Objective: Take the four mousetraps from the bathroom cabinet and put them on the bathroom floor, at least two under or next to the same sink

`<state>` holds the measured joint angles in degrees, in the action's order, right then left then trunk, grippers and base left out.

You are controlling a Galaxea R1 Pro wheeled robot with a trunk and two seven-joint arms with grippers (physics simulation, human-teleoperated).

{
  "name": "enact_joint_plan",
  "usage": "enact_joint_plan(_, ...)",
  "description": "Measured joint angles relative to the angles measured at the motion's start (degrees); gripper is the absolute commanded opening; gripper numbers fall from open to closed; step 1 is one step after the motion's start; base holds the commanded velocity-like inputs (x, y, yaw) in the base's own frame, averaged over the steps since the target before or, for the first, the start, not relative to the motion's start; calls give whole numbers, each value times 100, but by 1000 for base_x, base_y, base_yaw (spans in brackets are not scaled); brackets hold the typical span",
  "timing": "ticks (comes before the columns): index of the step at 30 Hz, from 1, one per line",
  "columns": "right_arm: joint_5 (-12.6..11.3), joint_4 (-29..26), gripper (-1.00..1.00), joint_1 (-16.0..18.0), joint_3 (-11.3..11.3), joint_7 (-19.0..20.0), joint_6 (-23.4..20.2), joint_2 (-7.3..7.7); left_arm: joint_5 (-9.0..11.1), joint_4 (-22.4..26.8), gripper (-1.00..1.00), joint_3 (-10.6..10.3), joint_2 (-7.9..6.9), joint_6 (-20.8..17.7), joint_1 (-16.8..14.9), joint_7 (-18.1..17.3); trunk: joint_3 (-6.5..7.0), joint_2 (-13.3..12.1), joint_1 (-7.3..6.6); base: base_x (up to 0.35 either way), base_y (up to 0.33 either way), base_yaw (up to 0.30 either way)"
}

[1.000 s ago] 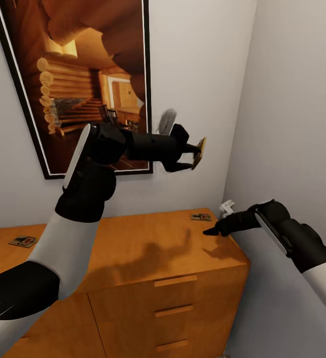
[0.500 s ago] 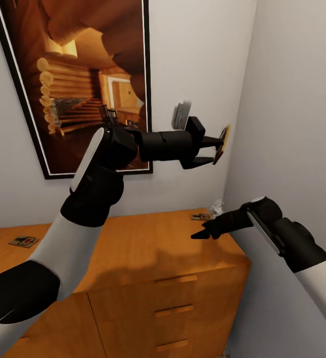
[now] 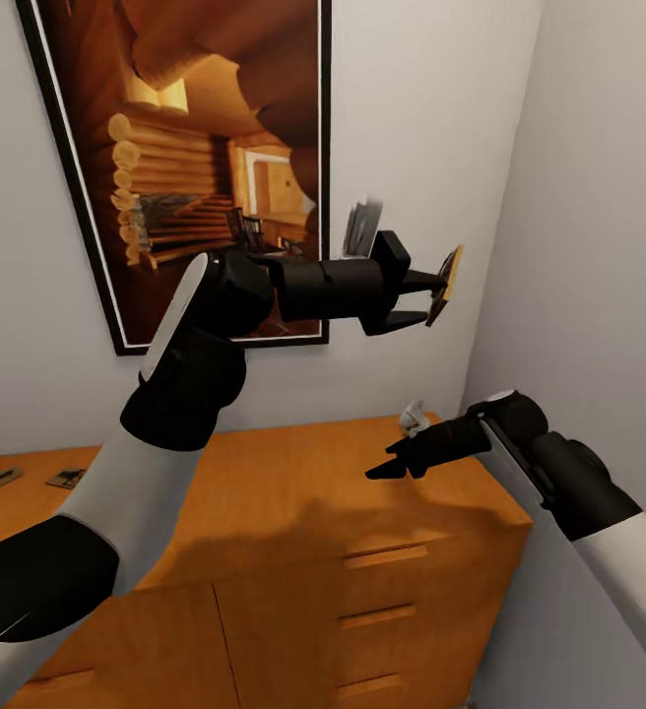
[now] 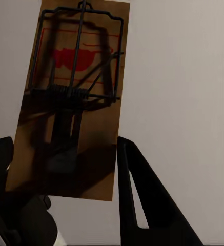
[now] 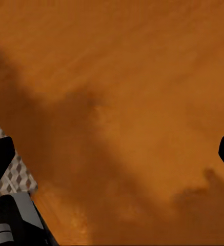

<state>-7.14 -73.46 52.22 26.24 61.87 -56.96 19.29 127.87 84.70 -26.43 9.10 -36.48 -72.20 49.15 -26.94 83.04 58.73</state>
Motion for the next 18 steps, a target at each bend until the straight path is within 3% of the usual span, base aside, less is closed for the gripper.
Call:
enact_joint_plan(6, -2, 23, 100, 0, -1, -5, -2, -2, 0, 1, -100, -1, -5, -1, 0, 8, 0, 0, 0, 0, 229, 55)
enact_joint_plan(18, 16, 3, 100, 2, 2, -15, -6, -12, -1, 5, -100, -16, -9, 16, 2, 3, 0, 0, 0, 0, 16, 274)
